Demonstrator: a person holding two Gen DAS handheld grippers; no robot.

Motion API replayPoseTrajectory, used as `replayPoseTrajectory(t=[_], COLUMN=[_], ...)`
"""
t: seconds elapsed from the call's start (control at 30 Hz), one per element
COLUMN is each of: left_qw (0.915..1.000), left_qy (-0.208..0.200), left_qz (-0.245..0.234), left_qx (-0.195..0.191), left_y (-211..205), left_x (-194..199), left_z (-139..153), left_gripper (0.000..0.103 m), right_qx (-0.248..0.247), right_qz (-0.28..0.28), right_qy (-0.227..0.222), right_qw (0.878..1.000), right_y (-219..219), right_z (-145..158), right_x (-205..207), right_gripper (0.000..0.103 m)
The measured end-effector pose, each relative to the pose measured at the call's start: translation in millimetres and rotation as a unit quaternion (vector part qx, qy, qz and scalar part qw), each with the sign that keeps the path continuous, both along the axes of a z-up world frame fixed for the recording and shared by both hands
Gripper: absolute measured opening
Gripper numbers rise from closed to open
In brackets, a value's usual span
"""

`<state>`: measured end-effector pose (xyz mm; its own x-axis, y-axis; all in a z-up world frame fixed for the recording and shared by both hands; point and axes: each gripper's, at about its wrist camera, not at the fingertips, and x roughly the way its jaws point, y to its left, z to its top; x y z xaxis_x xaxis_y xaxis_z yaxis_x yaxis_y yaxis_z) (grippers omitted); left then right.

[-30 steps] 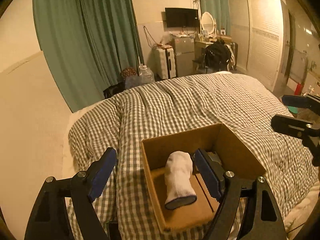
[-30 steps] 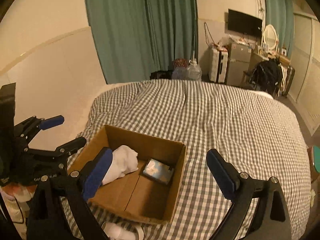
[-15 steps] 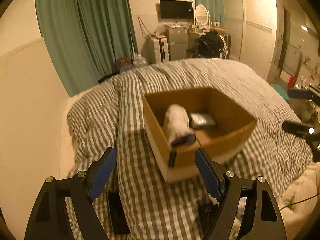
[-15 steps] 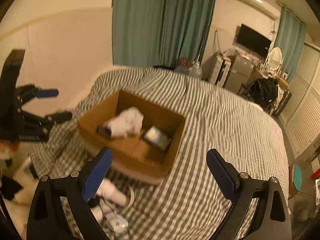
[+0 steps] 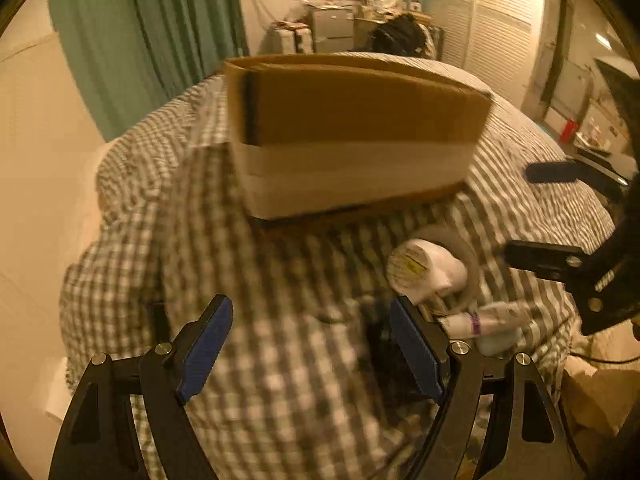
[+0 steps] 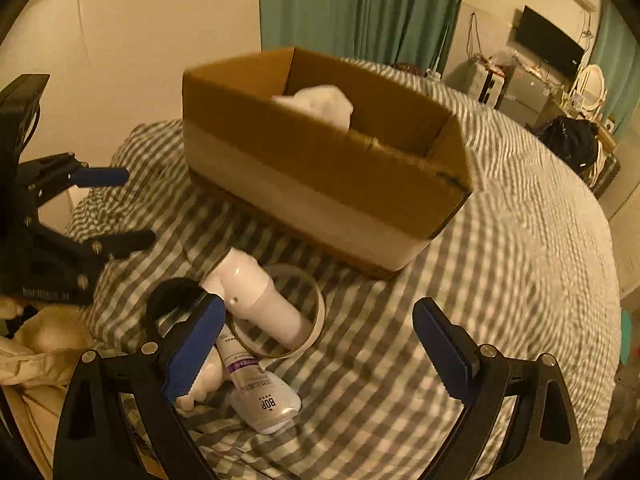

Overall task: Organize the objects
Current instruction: 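Withdraw both tools from the box toward the remaining items, then grasp the white hair dryer by its body with the right tool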

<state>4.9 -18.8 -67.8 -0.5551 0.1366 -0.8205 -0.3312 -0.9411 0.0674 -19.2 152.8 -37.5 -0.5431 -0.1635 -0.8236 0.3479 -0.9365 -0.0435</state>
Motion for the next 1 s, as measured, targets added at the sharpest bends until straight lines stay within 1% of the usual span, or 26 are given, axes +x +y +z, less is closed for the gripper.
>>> replayPoseTrajectory(t=[0.03,0.13,0.2,0.3,0.37,0.4,0.43,0.47,0.5,0.53,0.6,0.67,0.73,1.0], left_qw=[1.0000,0.9993,0.9988,0.9981,0.9975,0.9974,0.9974,0.9971,0.9968,0.9969,0.9974,0.9978,0.9985,0.9998], left_qy=[-0.001,-0.016,-0.028,-0.045,-0.047,-0.045,-0.044,-0.045,-0.046,-0.046,-0.041,-0.037,-0.023,0.005], left_qz=[-0.007,-0.031,-0.032,-0.036,-0.044,-0.047,-0.052,-0.058,-0.062,-0.061,-0.055,-0.054,-0.050,-0.015], left_qx=[0.001,-0.014,-0.023,-0.022,-0.028,-0.030,-0.027,-0.021,-0.019,-0.023,-0.020,-0.011,-0.005,0.010], left_y=[4.3,20.6,27.2,29.8,33.7,34.9,35.5,36.3,37.5,37.7,34.0,29.4,23.7,0.5], left_x=[2.6,6.3,5.4,3.0,3.7,4.5,5.9,7.2,8.1,9.1,11.2,13.0,15.6,8.8], left_z=[-3.3,-19.7,-33.6,-48.6,-55.1,-56.2,-56.9,-56.3,-55.9,-54.5,-47.6,-39.2,-27.7,-1.0], left_gripper=[0.083,0.083,0.083,0.083,0.079,0.069,0.056,0.048,0.030,0.018,0.013,0.012,0.011,0.010], right_qx=[0.001,-0.007,-0.009,-0.008,-0.003,-0.002,-0.002,-0.003,-0.004,-0.004,-0.001,0.002,0.003,0.002], right_qz=[-0.001,-0.008,-0.011,-0.011,-0.011,-0.011,-0.010,-0.009,-0.006,-0.004,0.001,0.008,0.016,0.050], right_qy=[-0.003,-0.011,-0.015,-0.019,-0.017,-0.017,-0.017,-0.018,-0.019,-0.019,-0.017,-0.014,-0.012,-0.020], right_qw=[1.000,1.000,1.000,1.000,1.000,1.000,1.000,1.000,1.000,1.000,1.000,1.000,1.000,0.999], right_y=[-0.1,5.0,8.0,9.7,9.2,8.2,7.4,6.3,4.1,2.0,-2.5,-8.6,-13.9,-38.1], right_z=[-3.8,-13.5,-16.5,-18.9,-19.8,-20.6,-21.4,-22.0,-22.6,-23.1,-24.4,-24.8,-24.8,-34.3], right_x=[-0.6,-2.5,-3.3,-3.5,-2.5,-2.5,-2.3,-2.5,-3.3,-3.0,-2.8,-1.6,-1.4,-5.4], right_gripper=[0.095,0.095,0.095,0.095,0.095,0.095,0.095,0.095,0.095,0.095,0.095,0.095,0.095,0.095])
